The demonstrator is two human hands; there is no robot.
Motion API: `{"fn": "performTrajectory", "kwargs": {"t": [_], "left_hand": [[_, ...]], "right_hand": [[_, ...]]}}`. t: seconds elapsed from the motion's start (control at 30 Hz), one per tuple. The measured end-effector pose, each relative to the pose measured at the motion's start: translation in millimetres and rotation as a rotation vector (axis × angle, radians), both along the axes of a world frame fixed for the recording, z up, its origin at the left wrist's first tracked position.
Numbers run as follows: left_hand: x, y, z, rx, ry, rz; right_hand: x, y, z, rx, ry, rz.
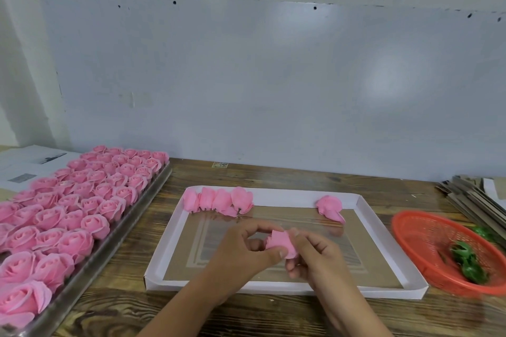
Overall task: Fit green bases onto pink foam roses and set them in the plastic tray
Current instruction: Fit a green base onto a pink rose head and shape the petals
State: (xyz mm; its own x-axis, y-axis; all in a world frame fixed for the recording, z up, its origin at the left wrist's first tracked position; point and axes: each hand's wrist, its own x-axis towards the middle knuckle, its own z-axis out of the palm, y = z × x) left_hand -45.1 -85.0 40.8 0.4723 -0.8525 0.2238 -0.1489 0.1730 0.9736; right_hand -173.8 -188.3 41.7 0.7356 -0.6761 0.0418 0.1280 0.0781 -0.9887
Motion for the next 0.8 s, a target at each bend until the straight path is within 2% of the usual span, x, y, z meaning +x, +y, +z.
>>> {"fn": "performTrajectory", "kwargs": {"t": [0.27, 0.5, 0.63, 0.73, 0.8], "left_hand": [[-1.6, 2.0, 2.1, -0.005, -0.087, -0.008], [-0.9, 1.8, 0.4, -0.008, -0.066, 0.000], [1.7, 0.3, -3.3, 0.008, -0.026, 0.033], [2.8, 0.5, -3.8, 0.014, -0.021, 0.032], [2.1, 1.2, -2.8, 0.012, -0.021, 0.028]], "right_hand": [[-1.7, -1.2, 0.3, -0.035, 0.098, -0.004], [-3.9, 1.7, 4.7, -0.029, 0.171, -0.021], [-10.6, -15.7, 15.0, -0.031, 0.183, -0.273], [-40.2, -52.2, 35.0, -0.196, 0.184, -0.512], [-69.2, -88.9, 45.1, -0.335, 0.283, -0.699]]}}
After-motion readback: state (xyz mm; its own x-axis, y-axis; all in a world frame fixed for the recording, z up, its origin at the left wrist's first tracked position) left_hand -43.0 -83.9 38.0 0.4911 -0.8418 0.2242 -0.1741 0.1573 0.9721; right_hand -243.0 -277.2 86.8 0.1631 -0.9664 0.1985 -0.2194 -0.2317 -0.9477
